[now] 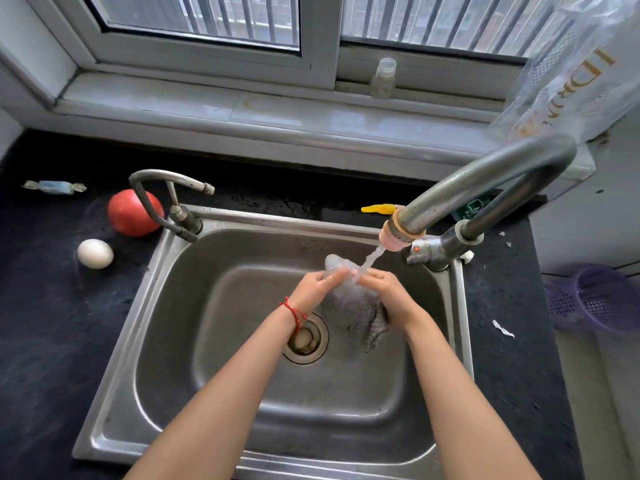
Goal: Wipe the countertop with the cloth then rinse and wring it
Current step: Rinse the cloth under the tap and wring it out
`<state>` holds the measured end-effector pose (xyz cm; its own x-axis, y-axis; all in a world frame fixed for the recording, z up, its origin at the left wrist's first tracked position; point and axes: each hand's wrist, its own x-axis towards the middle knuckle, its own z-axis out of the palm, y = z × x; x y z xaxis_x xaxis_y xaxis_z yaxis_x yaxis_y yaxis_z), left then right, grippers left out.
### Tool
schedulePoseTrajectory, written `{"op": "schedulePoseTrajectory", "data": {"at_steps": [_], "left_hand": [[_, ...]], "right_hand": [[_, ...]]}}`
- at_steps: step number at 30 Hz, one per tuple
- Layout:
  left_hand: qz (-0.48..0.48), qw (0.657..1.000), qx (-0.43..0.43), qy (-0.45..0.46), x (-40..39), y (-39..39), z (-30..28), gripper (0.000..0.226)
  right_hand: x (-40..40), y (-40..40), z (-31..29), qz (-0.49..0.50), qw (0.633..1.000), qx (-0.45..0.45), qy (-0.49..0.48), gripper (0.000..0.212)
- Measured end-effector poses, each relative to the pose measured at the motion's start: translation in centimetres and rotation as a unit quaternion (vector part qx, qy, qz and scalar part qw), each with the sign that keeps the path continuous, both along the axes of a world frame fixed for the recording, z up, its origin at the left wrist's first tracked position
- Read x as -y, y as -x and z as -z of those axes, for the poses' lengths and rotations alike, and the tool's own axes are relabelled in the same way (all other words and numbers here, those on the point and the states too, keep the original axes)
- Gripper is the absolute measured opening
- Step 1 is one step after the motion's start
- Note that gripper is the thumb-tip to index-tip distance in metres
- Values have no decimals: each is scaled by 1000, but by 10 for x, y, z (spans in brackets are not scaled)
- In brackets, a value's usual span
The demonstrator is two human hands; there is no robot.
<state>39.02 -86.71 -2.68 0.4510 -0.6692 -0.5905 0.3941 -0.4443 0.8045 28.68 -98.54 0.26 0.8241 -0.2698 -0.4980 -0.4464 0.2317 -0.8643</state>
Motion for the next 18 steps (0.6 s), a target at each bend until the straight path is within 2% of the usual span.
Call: {"op": "schedulePoseTrajectory", "data": {"at_steps": [1, 4, 5, 7, 9, 11, 13, 15, 17, 18], "left_hand": [[12, 1000, 23, 11, 0, -1, -2, 44], [3, 998, 57, 37, 3, -1, -9, 6], [-15, 996, 67, 53, 4, 0, -11, 7], [-64, 993, 78, 59, 7, 0, -10, 13], [-82, 992, 77, 62, 7, 1, -15, 11], [-122, 988, 76, 55, 5, 3, -15, 9], [-183, 980, 71, 22, 2, 9, -12, 6], [-216, 975, 44, -39, 1, 18, 6, 27], [-223, 968, -68, -94, 3, 31, 4, 57], [-223, 956, -161, -101, 3, 37, 2, 68]], "right_hand": [[4, 2, 0, -7, 1000, 1, 3, 19], [11, 9, 9, -56, 997, -56, 25, 52], [11, 11, 13, -87, 992, -81, 43, 50], [8, 15, 21, -125, 983, -117, 72, 33], [2, 19, 25, -60, 992, -105, 37, 24], [-3, 21, 29, 52, 997, -47, -43, 32], [-9, 17, 29, 147, 985, -5, -90, 36], [-17, 7, 26, 200, 977, -14, -69, 26], [-29, -7, 22, 197, 979, -51, 25, 17], [-35, -13, 21, 169, 980, -58, 86, 15]]}}
